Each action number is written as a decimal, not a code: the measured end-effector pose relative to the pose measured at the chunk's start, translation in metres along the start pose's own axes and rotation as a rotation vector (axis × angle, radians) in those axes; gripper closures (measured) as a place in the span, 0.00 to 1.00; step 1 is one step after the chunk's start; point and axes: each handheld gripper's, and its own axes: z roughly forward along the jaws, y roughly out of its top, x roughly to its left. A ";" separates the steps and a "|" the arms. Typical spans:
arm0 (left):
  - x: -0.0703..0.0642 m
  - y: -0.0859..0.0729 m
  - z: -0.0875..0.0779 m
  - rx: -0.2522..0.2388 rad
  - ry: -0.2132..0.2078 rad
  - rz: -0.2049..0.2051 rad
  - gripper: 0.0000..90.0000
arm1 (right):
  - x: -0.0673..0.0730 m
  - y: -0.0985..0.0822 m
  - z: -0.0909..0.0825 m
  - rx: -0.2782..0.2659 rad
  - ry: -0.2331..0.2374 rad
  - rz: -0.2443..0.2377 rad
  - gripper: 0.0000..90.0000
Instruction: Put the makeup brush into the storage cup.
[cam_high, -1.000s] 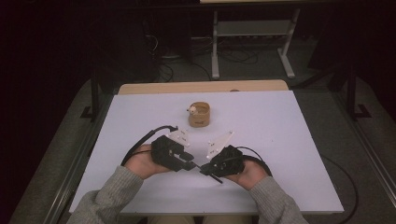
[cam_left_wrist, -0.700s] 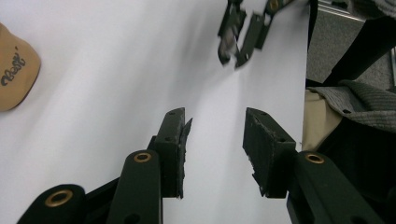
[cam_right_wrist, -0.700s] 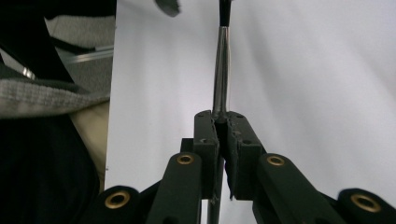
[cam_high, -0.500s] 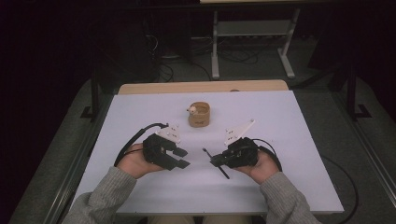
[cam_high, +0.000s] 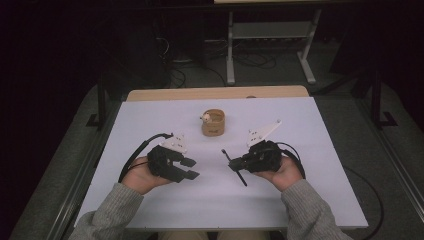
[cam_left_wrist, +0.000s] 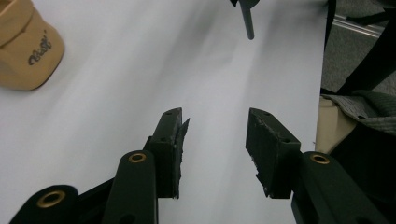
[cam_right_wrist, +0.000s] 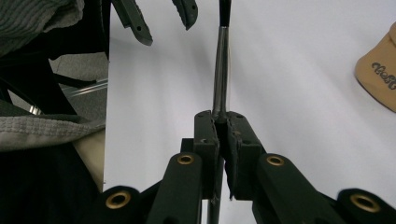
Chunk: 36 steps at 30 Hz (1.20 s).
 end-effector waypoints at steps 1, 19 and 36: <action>0.000 -0.001 -0.001 -0.001 0.002 -0.005 0.62 | 0.000 0.000 -0.001 -0.001 0.000 0.002 0.92; 0.001 -0.026 -0.010 -0.043 0.068 -0.068 0.53 | -0.012 0.008 -0.012 -0.028 -0.008 0.042 0.92; 0.003 -0.044 -0.021 -0.106 0.080 -0.113 0.49 | -0.023 0.016 -0.027 -0.035 -0.030 0.056 0.92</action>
